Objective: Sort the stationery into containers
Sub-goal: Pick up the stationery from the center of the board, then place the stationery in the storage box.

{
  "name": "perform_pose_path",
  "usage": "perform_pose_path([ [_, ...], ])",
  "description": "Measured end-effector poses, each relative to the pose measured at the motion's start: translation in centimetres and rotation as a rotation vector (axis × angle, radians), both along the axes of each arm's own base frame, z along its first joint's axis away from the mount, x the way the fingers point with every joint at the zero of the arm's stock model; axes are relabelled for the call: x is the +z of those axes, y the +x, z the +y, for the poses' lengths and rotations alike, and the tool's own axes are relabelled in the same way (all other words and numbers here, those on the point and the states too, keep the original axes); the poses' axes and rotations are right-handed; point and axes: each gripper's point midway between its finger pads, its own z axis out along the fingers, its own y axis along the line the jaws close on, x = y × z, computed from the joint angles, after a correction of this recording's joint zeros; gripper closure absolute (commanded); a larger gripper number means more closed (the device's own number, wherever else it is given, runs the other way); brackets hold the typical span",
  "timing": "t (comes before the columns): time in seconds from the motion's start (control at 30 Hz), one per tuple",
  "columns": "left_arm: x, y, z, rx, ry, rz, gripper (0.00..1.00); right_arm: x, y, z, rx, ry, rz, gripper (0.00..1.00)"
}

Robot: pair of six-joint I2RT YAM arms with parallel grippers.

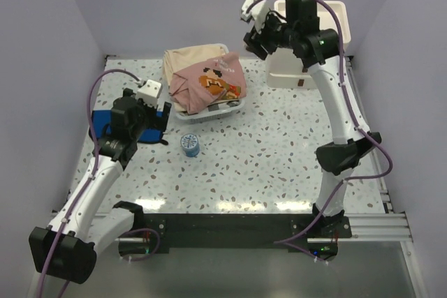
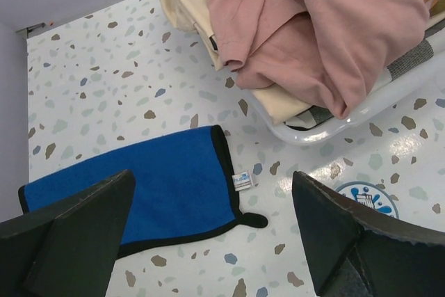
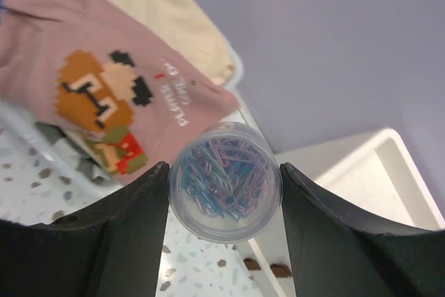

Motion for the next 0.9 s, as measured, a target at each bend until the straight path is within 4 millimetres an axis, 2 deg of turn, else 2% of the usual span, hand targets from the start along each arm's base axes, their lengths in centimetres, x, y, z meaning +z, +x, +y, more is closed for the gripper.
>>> perform_pose_path([
  [0.1,-0.2,0.0,-0.3,-0.007,-0.015,0.002,0.01,-0.1,3.1,-1.4,-0.13,0.0,-0.034,0.86],
  [0.3,-0.8,-0.5,-0.6,-0.011,-0.053,0.013,0.02,-2.7,8.7,-3.7,-0.35,0.012,-0.046,0.85],
  [0.37,-0.9,-0.6,-0.8,-0.018,-0.062,0.013,0.02,-3.3,10.4,-5.1,-0.417,0.025,-0.048,0.88],
  [0.43,-0.8,-0.7,-0.9,-0.02,-0.067,0.013,0.01,-3.9,12.1,-7.4,-0.503,0.046,-0.048,0.89],
  [0.53,-0.8,-0.8,-0.9,-0.023,-0.069,0.011,0.02,-4.3,13.4,-10.7,-0.598,0.057,-0.049,0.91],
  [0.67,-0.8,-0.8,-1.1,-0.031,-0.077,0.013,0.02,-3.3,14.2,-14.4,-0.693,0.08,-0.082,0.92],
  [0.77,-0.8,-0.8,-1.3,-0.035,-0.09,0.017,0.02,-2.2,14.5,-15.3,-0.717,0.105,-0.112,0.91],
  [0.9,-1.0,-0.8,-1.5,-0.037,-0.099,0.024,0.02,-1.9,15.1,-15.2,-0.725,0.138,-0.124,0.84],
])
